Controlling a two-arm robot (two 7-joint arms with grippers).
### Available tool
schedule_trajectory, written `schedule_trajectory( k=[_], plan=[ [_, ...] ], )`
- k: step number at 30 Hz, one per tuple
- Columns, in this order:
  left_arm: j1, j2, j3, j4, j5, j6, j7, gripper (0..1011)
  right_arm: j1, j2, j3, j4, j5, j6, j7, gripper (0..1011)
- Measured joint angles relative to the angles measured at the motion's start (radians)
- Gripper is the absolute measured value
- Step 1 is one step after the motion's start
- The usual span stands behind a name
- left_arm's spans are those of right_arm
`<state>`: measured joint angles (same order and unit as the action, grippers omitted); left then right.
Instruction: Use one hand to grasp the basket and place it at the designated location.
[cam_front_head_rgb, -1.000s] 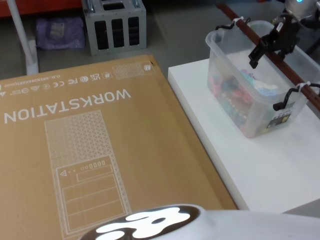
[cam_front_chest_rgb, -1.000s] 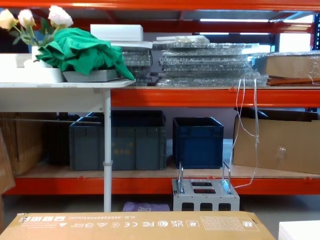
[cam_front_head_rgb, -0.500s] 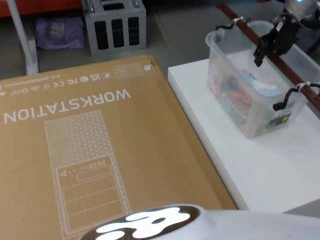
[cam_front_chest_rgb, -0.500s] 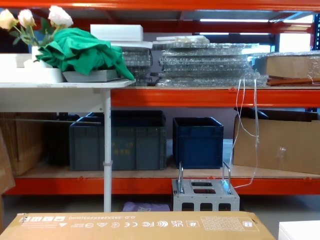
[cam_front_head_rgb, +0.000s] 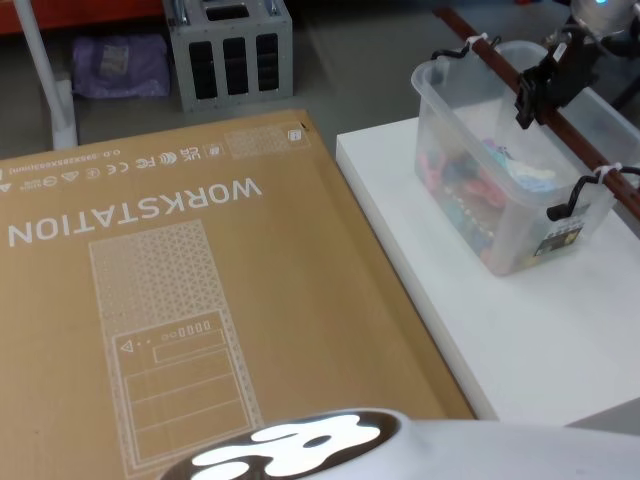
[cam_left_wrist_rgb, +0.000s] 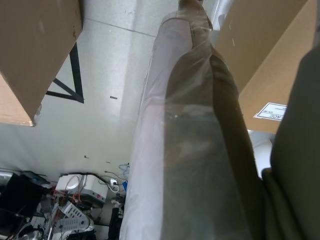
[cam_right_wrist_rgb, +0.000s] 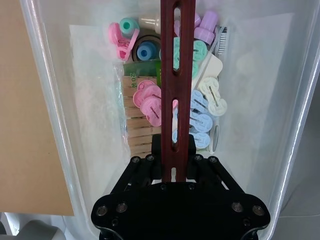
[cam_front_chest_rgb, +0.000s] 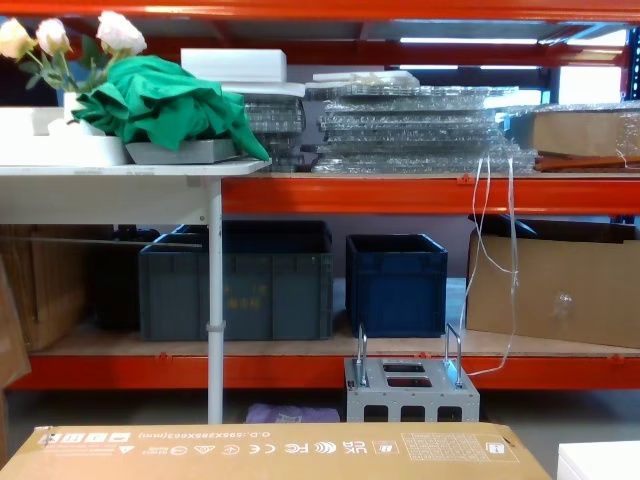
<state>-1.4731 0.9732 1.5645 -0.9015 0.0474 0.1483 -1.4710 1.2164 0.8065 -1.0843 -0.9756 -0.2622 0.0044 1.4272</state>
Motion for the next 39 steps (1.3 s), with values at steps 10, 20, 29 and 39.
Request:
schedule_trajectory(
  k=[10,20,29,39],
  plan=[
    [0.000,0.000,0.000,0.000,0.000,0.000,0.000,0,-0.001,0.008,0.004,-0.011,-0.007,0.001,-0.002,237],
    [0.000,0.000,0.000,0.000,0.000,0.000,0.000,0,0.025,0.021,0.022,-0.025,-0.009,-0.007,-0.002,237],
    [0.000,0.000,0.000,0.000,0.000,0.000,0.000,0,0.044,0.037,0.042,-0.051,0.002,-0.012,0.000,237],
    [0.000,0.000,0.000,0.000,0.000,0.000,0.000,0,0.078,0.072,0.073,-0.120,0.031,-0.040,0.008,237]
  ],
)
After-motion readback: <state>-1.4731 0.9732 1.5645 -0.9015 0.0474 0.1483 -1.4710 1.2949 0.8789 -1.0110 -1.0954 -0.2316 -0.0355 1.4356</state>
